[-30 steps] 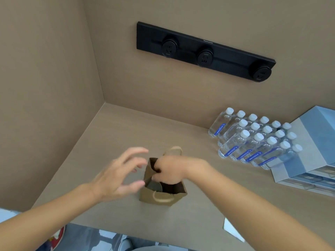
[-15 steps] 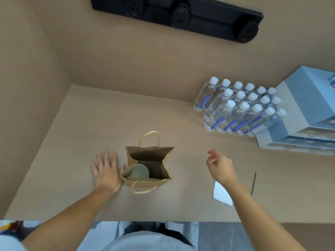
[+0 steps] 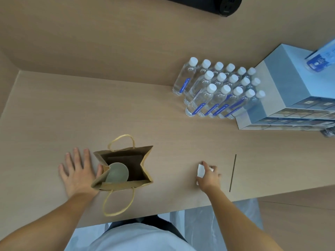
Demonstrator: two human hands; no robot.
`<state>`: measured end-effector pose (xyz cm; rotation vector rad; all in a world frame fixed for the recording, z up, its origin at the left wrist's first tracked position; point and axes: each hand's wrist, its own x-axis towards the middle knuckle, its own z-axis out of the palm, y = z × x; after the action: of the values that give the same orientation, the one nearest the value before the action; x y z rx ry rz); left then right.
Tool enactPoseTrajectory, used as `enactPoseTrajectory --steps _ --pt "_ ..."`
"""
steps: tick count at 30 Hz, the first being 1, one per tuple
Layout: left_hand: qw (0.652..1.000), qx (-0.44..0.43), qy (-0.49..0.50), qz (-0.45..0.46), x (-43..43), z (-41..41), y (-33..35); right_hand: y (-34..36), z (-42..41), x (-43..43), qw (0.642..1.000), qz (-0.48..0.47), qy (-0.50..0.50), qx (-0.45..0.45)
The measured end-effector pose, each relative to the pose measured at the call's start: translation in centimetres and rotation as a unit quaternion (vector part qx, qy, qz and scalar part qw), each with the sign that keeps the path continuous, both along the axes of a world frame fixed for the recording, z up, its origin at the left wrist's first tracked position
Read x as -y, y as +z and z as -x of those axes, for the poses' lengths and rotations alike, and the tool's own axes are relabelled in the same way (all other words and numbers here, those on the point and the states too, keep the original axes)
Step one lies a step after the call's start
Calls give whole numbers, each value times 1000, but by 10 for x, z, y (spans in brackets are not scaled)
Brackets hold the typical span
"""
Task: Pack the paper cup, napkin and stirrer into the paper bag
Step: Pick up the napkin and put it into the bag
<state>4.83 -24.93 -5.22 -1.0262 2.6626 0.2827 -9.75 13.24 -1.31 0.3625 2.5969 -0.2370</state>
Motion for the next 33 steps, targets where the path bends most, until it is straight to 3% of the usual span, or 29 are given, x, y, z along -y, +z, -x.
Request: enactPoseTrajectory --steps 2,7,11,16,19,22,25,30,33 --pt "1000 -2 7 -8 0 1 2 1 -1 1 1000 19 -16 -12" --pt "1000 3 25 -17 -1 3 6 36 -5 31 979 193 -56 -23" --pt "1000 10 17 -5 0 1 5 119 -18 76 900 423 -105 -21" --pt "1000 -9 10 -6 -1 -1 6 234 -55 129 840 537 53 -63" --pt "1000 -24 9 -4 0 -2 2 253 -74 169 856 490 121 -109" --pt "999 -34 11 -4 0 -3 -3 245 -82 199 892 362 230 -141" --pt "999 -42 16 -8 1 -3 -6 230 -81 216 905 241 324 -136" --pt "999 -50 13 -10 3 -5 -11 217 -75 246 924 88 371 -34" --pt "998 -64 12 -10 4 -5 -14 210 -75 260 910 -4 412 50"
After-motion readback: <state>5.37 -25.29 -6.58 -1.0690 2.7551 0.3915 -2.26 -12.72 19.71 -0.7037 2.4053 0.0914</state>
